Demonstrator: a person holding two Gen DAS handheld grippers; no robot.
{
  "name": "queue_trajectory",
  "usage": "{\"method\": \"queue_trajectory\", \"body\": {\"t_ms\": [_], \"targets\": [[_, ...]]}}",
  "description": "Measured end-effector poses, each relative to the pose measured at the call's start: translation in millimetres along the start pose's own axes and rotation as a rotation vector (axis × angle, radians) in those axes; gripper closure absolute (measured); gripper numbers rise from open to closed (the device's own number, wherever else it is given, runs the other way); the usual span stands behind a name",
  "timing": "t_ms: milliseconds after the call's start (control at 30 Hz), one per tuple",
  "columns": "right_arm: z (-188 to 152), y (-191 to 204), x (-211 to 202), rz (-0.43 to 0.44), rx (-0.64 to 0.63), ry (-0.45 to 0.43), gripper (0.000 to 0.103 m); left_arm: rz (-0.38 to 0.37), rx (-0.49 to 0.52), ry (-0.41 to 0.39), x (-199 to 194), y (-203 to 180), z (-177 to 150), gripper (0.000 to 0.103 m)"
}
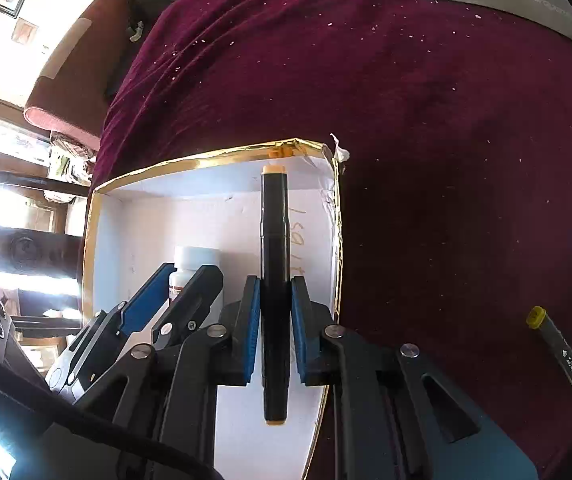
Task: Organize objects
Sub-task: 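Carry the pill bottle and marker into the white tray and open both grippers, then move both grippers back to the table and grasp the round white jar with the right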
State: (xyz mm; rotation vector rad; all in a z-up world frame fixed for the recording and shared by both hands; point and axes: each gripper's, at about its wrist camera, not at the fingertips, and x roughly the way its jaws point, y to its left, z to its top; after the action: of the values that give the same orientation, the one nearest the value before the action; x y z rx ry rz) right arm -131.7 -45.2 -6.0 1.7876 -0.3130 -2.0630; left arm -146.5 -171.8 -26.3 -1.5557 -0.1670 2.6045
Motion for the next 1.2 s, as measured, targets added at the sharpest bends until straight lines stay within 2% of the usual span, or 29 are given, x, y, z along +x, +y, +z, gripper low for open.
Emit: {"method": "queue_trajectory", "body": {"t_ms": [233, 400, 467, 733, 967, 1100, 1200], "targets": [[-3, 1, -10, 0.014, 0.000, -0.013, 0.087, 0.023, -0.017, -0.012, -11, 3, 4, 0.062], [-6, 6, -34, -0.003, -0.037, -0.065, 0.078, 0.033, -0.008, -0.036, -30, -3, 5, 0.055], [-11, 5, -47, -0.006, -0.051, -0.088, 0.069, 0.041, 0.005, -0.050, -40, -8, 3, 0.052], [-40, -22, -100, -0.014, -0.077, -0.165, 0.068, 0.027, 0.033, -0.065, -77, -37, -9, 0.051], [-74, -92, -160, 0.002, -0.003, -0.243, 0.067, -0.067, 0.012, -0.044, -99, -70, -23, 0.051], [-97, -164, -203, -0.033, 0.109, -0.311, 0.054, -0.112, -0.002, -0.023, -102, -89, -34, 0.051], [-107, -204, -213, -0.065, 0.161, -0.307, 0.054, -0.144, -0.002, 0.012, -98, -104, -42, 0.051]]}}
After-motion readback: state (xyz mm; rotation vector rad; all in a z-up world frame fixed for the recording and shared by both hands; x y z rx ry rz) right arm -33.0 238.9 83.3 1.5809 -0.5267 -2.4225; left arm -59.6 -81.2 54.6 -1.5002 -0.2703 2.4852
